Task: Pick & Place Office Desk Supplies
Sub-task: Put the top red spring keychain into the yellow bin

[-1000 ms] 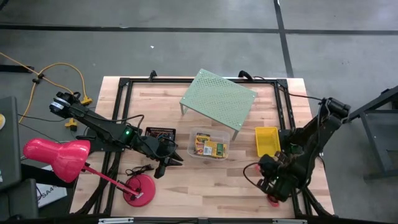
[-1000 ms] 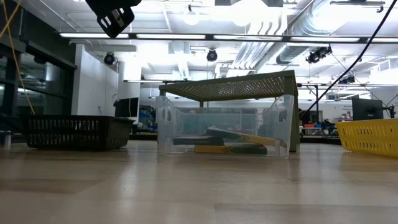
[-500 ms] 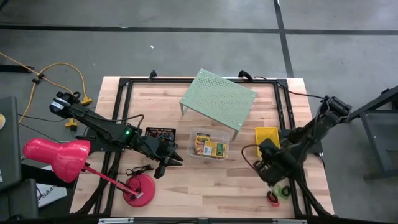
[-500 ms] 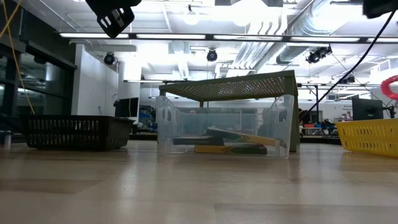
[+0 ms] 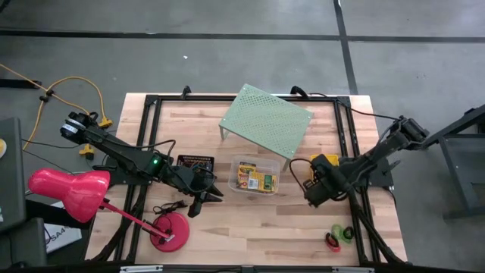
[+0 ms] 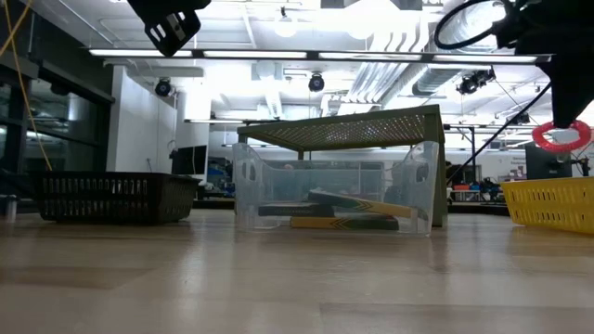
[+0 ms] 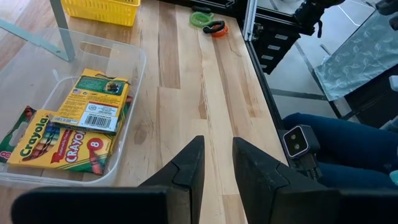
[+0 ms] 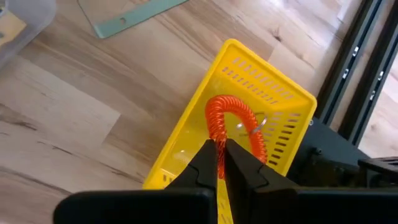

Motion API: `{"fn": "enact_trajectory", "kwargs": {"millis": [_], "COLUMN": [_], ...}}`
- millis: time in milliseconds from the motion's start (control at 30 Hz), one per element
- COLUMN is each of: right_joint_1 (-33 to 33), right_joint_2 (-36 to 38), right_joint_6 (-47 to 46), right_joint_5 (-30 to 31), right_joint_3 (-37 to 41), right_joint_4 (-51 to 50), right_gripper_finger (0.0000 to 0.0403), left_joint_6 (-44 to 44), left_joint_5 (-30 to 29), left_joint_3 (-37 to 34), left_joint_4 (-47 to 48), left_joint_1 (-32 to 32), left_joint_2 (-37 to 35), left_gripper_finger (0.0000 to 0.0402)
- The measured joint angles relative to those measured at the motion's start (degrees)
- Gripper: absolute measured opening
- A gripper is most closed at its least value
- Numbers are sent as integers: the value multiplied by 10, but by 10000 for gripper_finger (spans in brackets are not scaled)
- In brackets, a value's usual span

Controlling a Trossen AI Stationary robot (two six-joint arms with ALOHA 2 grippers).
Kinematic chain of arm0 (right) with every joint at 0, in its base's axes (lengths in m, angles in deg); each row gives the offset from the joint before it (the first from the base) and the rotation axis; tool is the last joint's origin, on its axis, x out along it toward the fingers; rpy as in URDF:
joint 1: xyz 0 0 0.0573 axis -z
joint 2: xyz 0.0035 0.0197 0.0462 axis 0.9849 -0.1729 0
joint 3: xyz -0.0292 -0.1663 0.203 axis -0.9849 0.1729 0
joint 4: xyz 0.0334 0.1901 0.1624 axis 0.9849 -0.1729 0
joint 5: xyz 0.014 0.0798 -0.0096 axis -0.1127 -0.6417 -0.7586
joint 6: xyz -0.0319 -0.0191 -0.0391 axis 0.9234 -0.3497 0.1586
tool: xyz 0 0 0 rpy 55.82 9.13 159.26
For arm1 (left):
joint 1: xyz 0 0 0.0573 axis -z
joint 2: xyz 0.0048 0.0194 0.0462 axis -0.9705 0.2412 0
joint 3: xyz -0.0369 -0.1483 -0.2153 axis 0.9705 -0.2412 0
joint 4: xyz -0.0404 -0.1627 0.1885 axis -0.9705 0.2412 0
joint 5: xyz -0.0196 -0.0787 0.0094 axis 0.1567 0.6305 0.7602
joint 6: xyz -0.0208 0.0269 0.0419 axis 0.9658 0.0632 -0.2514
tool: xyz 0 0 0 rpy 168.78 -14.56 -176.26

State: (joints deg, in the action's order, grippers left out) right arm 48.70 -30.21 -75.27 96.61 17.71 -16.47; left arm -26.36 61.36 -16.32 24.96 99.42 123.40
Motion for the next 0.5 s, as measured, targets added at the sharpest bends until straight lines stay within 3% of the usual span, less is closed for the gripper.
{"fn": "enact_trajectory", "kwargs": {"millis": [200, 500], "right_joint_1": [24, 29], "right_joint_2": [25, 110], "right_joint_6": [18, 3], "right_joint_5": [0, -56], "right_joint_3": [26, 170], "right_joint_4": [9, 173], "right_gripper_finger": [4, 4], "left_joint_6": [0, 0], "left_joint_5": [0, 0], "left_joint_3": [0, 0], "left_joint_4": [0, -5], "left_joint_1": [0, 0], "left_joint_2": [0, 0], "left_gripper_finger": [78, 78]}}
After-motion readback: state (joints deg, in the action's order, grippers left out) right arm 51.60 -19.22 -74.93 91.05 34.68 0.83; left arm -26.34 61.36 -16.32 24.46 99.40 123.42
